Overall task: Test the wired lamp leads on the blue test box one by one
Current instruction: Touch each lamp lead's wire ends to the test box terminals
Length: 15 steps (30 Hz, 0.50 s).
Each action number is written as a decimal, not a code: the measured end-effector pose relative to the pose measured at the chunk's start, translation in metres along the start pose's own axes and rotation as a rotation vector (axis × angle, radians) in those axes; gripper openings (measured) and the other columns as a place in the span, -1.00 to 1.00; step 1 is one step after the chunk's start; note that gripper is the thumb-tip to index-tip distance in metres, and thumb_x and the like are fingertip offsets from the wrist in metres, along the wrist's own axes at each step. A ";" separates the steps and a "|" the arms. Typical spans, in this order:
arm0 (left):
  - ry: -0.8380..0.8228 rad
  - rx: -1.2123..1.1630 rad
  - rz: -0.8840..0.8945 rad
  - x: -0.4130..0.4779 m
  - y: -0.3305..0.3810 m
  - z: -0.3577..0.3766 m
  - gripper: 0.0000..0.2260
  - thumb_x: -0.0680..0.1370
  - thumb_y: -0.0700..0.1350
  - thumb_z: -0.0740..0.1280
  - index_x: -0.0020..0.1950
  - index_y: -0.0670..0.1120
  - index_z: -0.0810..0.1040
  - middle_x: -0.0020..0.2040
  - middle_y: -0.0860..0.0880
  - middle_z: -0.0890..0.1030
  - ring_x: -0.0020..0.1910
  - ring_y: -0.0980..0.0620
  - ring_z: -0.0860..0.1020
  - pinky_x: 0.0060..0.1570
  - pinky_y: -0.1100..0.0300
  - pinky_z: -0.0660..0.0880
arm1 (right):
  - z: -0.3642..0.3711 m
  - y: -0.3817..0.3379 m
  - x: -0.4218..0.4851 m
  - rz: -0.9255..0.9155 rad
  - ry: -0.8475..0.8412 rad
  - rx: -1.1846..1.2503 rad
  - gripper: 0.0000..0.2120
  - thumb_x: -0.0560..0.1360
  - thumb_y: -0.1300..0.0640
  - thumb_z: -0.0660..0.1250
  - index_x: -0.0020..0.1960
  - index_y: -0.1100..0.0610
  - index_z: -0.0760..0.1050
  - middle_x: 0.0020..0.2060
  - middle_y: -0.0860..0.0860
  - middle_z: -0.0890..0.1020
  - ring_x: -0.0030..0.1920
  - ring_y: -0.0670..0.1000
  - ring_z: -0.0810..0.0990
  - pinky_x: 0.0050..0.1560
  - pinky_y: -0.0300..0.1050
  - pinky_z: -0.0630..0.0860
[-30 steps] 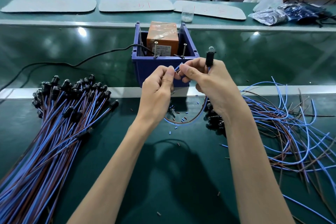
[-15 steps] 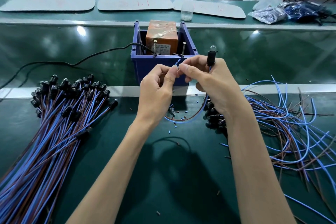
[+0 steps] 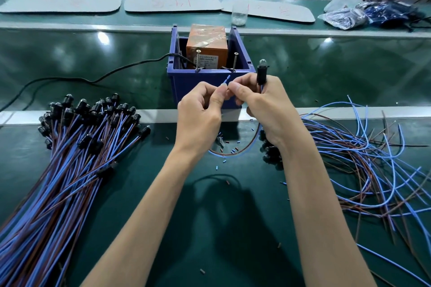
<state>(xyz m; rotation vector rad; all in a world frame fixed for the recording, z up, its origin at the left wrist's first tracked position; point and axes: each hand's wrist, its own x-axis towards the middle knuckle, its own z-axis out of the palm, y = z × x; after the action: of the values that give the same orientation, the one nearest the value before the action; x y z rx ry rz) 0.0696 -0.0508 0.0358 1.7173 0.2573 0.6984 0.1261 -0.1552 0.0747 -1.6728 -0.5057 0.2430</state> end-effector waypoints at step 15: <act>0.071 0.071 -0.023 0.000 -0.005 -0.011 -0.75 0.61 -0.11 0.28 -0.22 -0.20 0.51 -0.57 0.24 0.44 -0.59 0.20 0.28 -0.51 0.41 0.16 | -0.014 0.004 0.010 0.196 0.205 0.057 -0.74 0.55 0.26 0.28 -0.30 0.10 0.49 -0.38 -0.03 0.58 -0.54 -0.22 0.35 -0.55 -0.38 0.19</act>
<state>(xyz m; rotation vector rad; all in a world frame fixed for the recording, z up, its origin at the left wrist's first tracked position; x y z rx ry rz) 0.0643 -0.0405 0.0324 1.7566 0.3546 0.7422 0.1413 -0.1637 0.0742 -1.6705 -0.1801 0.2235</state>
